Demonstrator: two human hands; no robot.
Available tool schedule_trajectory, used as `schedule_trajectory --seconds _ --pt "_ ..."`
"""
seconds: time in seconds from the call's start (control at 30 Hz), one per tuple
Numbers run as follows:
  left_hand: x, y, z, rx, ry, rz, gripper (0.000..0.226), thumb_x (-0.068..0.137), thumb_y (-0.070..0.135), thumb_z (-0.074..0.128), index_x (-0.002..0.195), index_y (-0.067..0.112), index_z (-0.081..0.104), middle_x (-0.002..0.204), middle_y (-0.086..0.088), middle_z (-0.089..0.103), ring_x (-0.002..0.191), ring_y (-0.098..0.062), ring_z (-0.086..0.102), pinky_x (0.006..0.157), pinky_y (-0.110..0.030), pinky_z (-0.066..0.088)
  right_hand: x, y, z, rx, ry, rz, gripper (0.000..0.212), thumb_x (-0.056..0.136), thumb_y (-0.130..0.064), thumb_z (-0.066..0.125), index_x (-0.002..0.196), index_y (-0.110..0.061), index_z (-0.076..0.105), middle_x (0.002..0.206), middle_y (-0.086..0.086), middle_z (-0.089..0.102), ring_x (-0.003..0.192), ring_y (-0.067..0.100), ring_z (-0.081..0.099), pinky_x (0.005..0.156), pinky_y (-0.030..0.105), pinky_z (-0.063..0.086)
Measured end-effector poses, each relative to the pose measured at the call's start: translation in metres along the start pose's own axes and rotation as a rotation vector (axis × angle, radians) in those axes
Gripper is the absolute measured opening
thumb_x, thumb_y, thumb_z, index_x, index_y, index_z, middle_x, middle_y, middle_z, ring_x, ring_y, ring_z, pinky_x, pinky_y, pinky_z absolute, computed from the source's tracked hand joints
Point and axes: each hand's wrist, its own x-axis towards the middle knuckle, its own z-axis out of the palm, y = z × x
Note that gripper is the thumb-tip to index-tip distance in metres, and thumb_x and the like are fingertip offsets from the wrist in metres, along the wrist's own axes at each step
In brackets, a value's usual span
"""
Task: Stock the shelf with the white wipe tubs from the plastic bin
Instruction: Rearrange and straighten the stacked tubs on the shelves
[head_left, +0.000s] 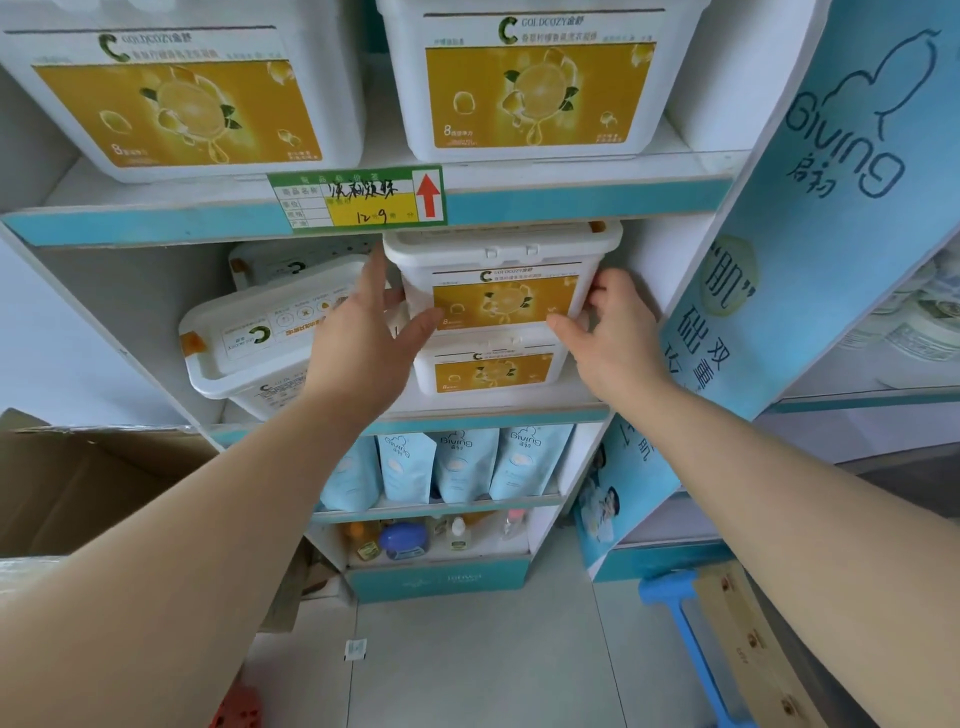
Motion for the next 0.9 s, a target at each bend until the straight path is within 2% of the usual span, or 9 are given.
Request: schedule_trajectory --seconds 0.07,0.17,0.3,0.37,0.53,0.67,0.73,0.83,0.9 --pt "-0.006 -0.005 0.002 0.087 0.065 0.010 0.061 0.087 0.033 0.066 0.141 0.024 0.038 0.117 0.004 0.066 0.111 -0.024 0.053 0.082 -0.033 0.041 -0.003 0.000 0.001 -0.040 -0.013 -0.011 0.043 0.085 -0.019 0.068 0.120 -0.008 0.047 0.118 0.004 0.063 0.107 0.019 0.059 0.088 0.026 0.043" --pt "-0.017 -0.009 0.005 0.057 0.094 -0.032 0.041 0.085 0.024 0.070 0.124 0.015 0.062 0.103 -0.002 0.070 0.087 -0.017 0.059 0.079 -0.029 0.047 -0.009 0.003 0.002 -0.106 -0.028 -0.030 0.042 0.085 -0.016 0.068 0.120 -0.008 0.047 0.118 0.006 0.062 0.107 0.022 0.058 0.089 0.031 0.046" --pt "-0.023 -0.006 0.011 0.004 0.067 -0.108 0.007 0.086 0.021 0.069 0.089 0.017 0.063 0.089 -0.016 0.069 0.086 -0.032 0.064 0.081 -0.039 0.052 -0.012 0.005 0.003 -0.133 -0.018 -0.044 0.043 0.083 -0.015 0.069 0.119 -0.009 0.048 0.115 0.008 0.062 0.105 0.025 0.058 0.090 0.040 0.049" --pt "-0.021 -0.002 0.016 -0.018 0.055 -0.116 0.015 0.088 0.022 0.066 0.080 0.018 0.053 0.085 -0.018 0.069 0.083 -0.034 0.064 0.078 -0.041 0.052 -0.013 0.004 0.005 -0.122 0.010 -0.031 0.041 0.081 -0.014 0.071 0.117 -0.010 0.050 0.111 0.006 0.063 0.101 0.024 0.060 0.087 0.037 0.050" --pt "-0.012 0.001 0.022 0.022 0.008 -0.103 0.023 0.091 0.020 0.061 0.073 0.007 0.061 0.064 -0.007 0.059 0.062 -0.028 0.052 0.060 -0.030 0.043 -0.021 0.001 0.010 -0.078 0.063 0.007 0.033 0.082 -0.014 0.070 0.110 -0.011 0.054 0.103 0.004 0.064 0.088 0.018 0.060 0.076 0.031 0.050" --pt "-0.005 0.004 0.023 0.003 -0.019 -0.093 0.027 0.091 0.020 0.062 0.077 -0.003 0.063 0.074 -0.015 0.064 0.066 -0.030 0.056 0.064 -0.033 0.048 -0.027 0.004 0.007 -0.073 0.092 -0.001 0.028 0.083 -0.013 0.069 0.106 -0.009 0.054 0.092 0.000 0.059 0.077 0.015 0.053 0.065 0.023 0.040" --pt "-0.002 0.007 0.027 -0.031 -0.025 -0.094 0.027 0.091 0.019 0.062 0.072 0.000 0.059 0.073 -0.016 0.064 0.065 -0.028 0.056 0.064 -0.032 0.049 -0.027 0.005 0.005 -0.071 0.128 0.020 0.029 0.083 -0.012 0.069 0.107 -0.009 0.053 0.095 -0.002 0.056 0.079 0.015 0.054 0.067 0.023 0.041" --pt "0.000 0.009 0.032 -0.029 -0.039 -0.103 0.035 0.093 0.019 0.058 0.060 0.009 0.048 0.059 -0.005 0.050 0.051 -0.017 0.041 0.050 -0.025 0.034 -0.027 0.005 0.005 -0.078 0.150 0.048 0.029 0.083 -0.012 0.068 0.108 -0.010 0.052 0.106 0.001 0.055 0.081 0.016 0.055 0.068 0.022 0.040" --pt "-0.001 0.006 0.033 -0.036 -0.047 -0.098 0.033 0.094 0.020 0.056 0.064 0.009 0.049 0.060 -0.004 0.049 0.052 -0.019 0.040 0.050 -0.027 0.032 -0.029 0.003 0.005 -0.091 0.151 0.058 0.029 0.085 -0.013 0.066 0.110 -0.010 0.051 0.112 0.002 0.053 0.085 0.016 0.055 0.068 0.021 0.041"
